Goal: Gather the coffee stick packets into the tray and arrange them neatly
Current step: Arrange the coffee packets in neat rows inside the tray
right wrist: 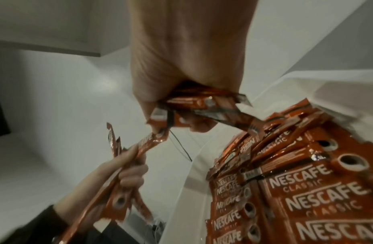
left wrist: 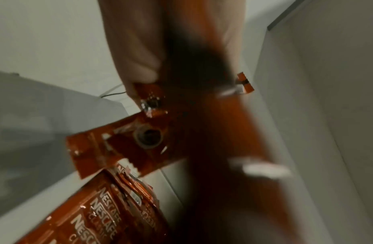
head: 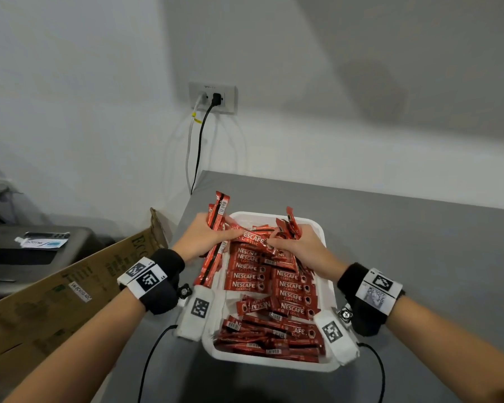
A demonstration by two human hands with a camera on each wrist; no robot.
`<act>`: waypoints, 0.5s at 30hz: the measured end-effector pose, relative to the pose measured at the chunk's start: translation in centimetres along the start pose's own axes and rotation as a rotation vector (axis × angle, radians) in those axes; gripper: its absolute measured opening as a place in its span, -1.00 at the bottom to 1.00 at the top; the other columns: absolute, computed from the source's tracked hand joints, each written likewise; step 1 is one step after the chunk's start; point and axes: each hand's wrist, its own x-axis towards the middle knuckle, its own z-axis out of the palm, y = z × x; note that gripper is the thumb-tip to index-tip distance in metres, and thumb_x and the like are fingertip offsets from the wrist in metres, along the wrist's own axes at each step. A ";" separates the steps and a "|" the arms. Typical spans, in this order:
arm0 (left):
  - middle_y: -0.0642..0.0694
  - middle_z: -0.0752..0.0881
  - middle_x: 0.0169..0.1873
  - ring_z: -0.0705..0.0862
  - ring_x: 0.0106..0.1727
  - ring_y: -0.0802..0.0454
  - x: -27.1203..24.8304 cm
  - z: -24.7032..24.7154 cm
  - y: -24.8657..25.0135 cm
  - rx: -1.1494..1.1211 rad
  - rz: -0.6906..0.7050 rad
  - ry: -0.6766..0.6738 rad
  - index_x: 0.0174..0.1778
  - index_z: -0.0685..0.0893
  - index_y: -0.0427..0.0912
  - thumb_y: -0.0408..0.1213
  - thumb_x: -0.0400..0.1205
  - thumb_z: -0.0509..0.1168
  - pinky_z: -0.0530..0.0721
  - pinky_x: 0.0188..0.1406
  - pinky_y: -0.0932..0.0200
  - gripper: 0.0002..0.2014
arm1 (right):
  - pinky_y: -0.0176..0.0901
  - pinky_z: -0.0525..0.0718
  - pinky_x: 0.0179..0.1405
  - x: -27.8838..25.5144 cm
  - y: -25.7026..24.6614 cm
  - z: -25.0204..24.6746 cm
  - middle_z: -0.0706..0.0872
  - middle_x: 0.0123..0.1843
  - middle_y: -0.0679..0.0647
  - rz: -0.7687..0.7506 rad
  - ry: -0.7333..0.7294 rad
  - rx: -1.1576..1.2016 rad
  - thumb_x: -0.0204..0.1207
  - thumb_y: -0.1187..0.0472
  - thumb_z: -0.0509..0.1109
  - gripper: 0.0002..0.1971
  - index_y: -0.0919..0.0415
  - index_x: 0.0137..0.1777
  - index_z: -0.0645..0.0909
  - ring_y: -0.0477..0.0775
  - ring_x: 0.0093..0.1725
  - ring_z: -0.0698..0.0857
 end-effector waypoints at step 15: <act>0.04 0.57 -0.27 0.57 -0.35 0.20 -2.3 5.3 -1.5 0.784 -0.124 -0.315 -0.04 0.57 -0.27 -0.40 0.56 0.33 0.64 -0.35 0.42 -0.89 | 0.05 0.76 -0.02 0.6 2.5 -2.9 0.81 -0.11 0.26 0.225 0.037 -0.448 0.44 0.25 0.50 -0.77 0.44 -0.03 0.69 0.22 -0.11 0.80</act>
